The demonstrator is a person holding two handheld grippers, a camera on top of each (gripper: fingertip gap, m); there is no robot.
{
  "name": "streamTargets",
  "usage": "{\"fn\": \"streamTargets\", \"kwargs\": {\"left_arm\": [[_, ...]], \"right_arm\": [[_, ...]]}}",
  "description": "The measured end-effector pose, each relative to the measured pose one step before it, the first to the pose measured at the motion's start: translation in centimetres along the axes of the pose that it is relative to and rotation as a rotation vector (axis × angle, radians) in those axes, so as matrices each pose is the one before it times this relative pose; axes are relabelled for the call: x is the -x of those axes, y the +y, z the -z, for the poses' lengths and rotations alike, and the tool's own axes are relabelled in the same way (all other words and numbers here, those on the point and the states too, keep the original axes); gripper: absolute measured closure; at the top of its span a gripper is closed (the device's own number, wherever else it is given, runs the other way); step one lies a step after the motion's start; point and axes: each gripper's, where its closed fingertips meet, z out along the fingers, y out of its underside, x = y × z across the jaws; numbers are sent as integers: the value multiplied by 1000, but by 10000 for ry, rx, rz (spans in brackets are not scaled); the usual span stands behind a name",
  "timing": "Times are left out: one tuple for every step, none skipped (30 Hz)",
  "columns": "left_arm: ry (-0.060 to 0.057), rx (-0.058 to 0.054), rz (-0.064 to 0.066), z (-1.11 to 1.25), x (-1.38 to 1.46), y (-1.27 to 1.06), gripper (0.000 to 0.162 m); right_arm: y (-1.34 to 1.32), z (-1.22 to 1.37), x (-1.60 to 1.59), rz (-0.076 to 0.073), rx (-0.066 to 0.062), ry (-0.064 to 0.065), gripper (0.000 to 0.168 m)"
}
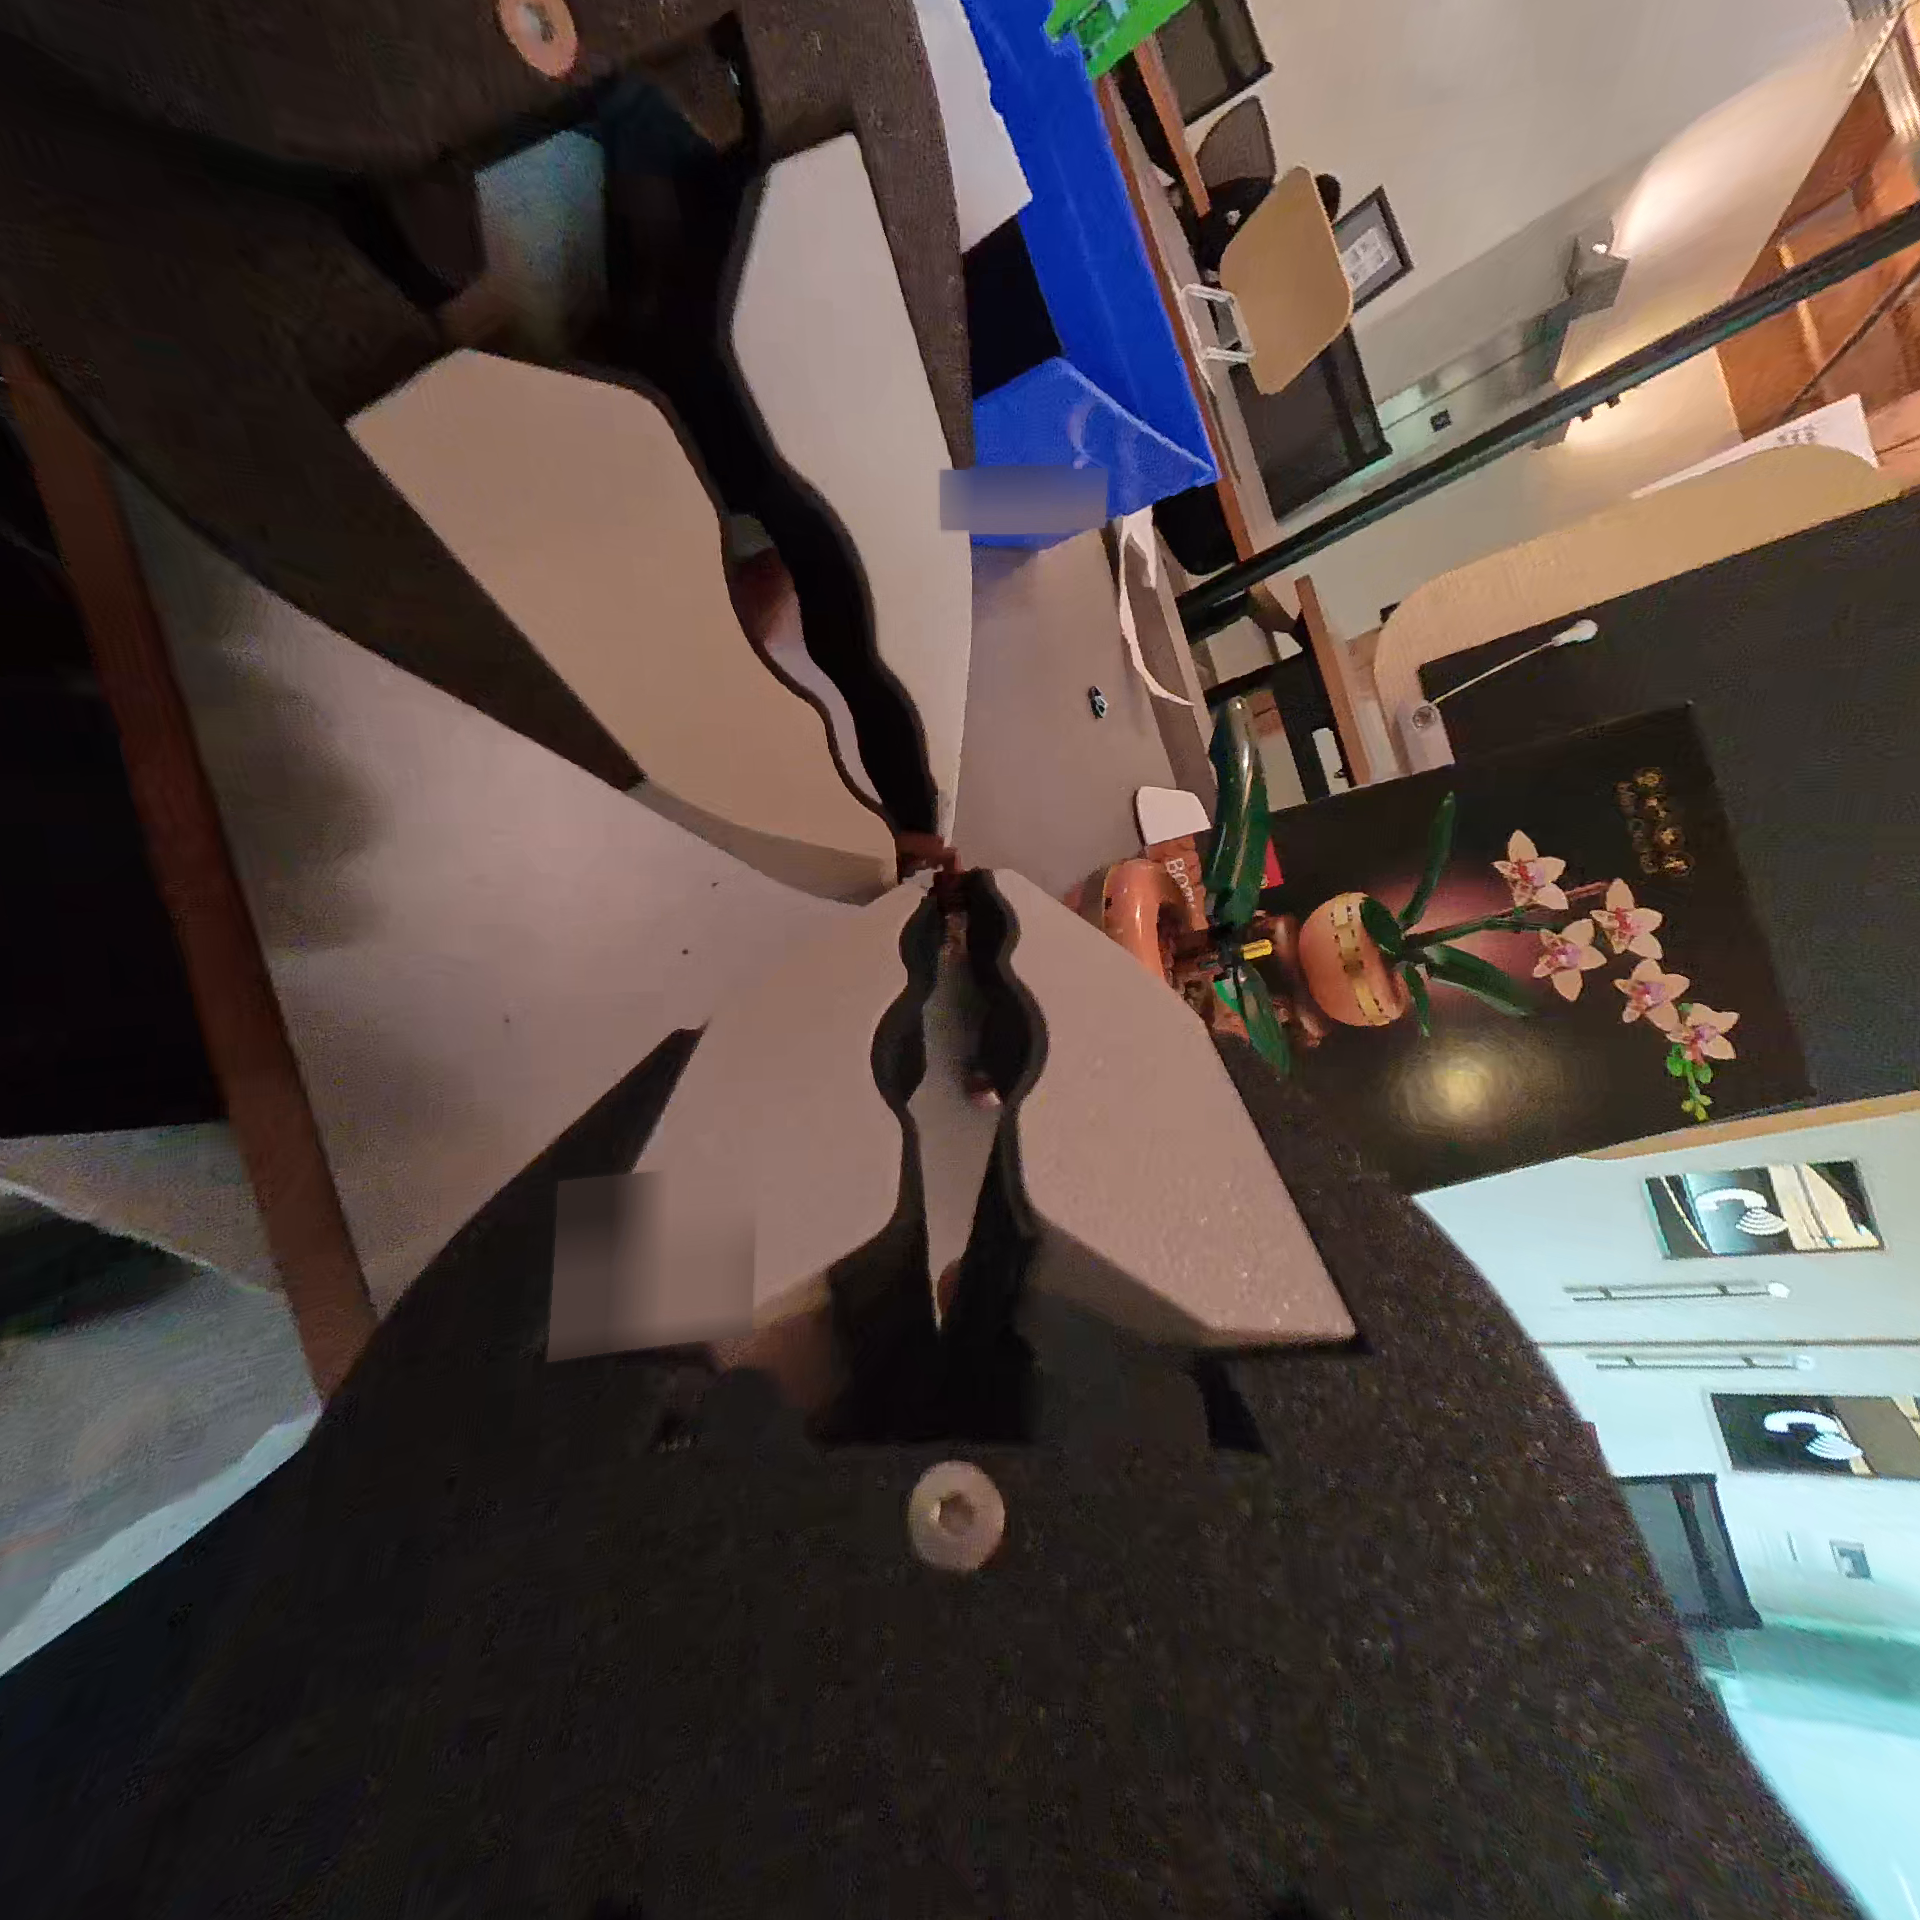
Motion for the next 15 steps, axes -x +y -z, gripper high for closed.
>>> {"fn": "streamTargets", "kwargs": {"left_arm": [[-320,172,-72,-2,345,26,156],[-132,125,185,-12,254,69,157],[32,89,311,-16,213,174,157],[55,96,277,-21,289,226,158],[-142,114,229,-19,468,225,159],[-1295,266,-374,334,2308,519,160],[-1575,317,-343,688,3601,839,160],[-2,225,835,311,1945,652,159],[788,-219,961,418,-180,-747,160],[312,-383,-286,197,-1294,-1176,159],[123,-108,-848,-271,-1673,-672,159],[203,-75,-423,-406,-1415,-327,159],[137,-107,-52,-263,-691,26,159],[197,73,74,-104,-332,485,159],[337,175,146,21,-339,660,159]], "right_arm": [[-35,-167,-152,-113,106,138,163],[-98,-149,-115,-176,-21,59,163],[20,-84,101,-372,7,-51,163],[144,-172,163,-220,126,-19,161],[-56,-68,123,-174,43,97,161],[784,58,744,52,550,-231,168],[1199,115,397,-28,392,48,168],[608,301,458,-688,-247,-195,168],[156,220,142,-902,-292,-312,168],[-122,-48,-331,-521,-115,-148,168],[-783,-151,-520,-523,-470,-113,168],[-827,-177,-498,-652,-478,-188,168],[-492,-153,-246,-550,-259,-336,168],[-49,-106,-149,-534,-56,-351,168],[213,19,-351,-576,11,-193,168]]}}
